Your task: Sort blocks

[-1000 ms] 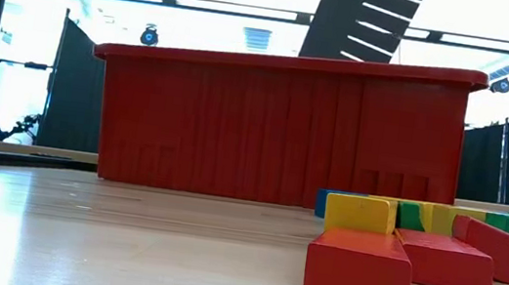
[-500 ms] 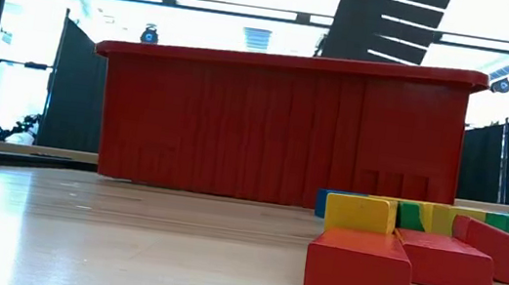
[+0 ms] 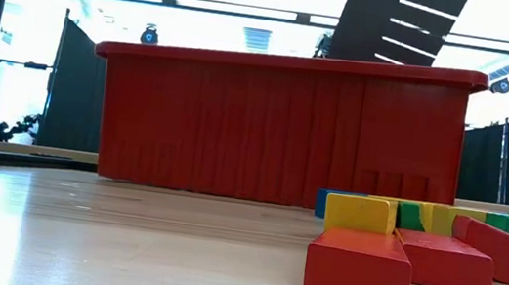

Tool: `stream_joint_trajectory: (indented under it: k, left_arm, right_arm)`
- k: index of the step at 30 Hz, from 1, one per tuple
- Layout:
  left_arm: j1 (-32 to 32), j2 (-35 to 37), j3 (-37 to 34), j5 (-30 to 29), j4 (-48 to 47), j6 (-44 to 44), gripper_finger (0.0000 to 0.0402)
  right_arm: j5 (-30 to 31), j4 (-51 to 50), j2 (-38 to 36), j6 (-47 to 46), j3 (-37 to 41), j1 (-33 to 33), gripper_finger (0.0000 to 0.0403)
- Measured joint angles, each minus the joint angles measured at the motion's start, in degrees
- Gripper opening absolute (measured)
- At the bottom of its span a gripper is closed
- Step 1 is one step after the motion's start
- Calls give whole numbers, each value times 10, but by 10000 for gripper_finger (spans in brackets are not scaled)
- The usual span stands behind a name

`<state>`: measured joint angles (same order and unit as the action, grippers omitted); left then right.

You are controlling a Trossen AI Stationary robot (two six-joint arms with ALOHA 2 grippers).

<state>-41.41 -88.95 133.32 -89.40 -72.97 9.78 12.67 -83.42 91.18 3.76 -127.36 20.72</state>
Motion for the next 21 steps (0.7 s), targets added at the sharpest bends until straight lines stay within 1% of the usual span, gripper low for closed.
stream_joint_trajectory:
  k: [2,4,13,16,21]
  left_arm:
    - [0,0,0,0,0,0,276]
    - [0,0,0,1,0,0,276]
    - [0,0,0,4,-5,3,276]
    - [0,0,0,4,-5,3,276]
    - [0,0,0,4,-11,6,276]
  right_arm:
    - [-13,-19,1,-7,-3,0,0]
    - [-24,-13,3,-14,-11,-1,0]
    - [-33,-24,2,-24,-73,-6,4]
    - [-39,-14,-6,-26,-75,-6,23]
    - [-41,-13,-10,-37,-76,-6,70]
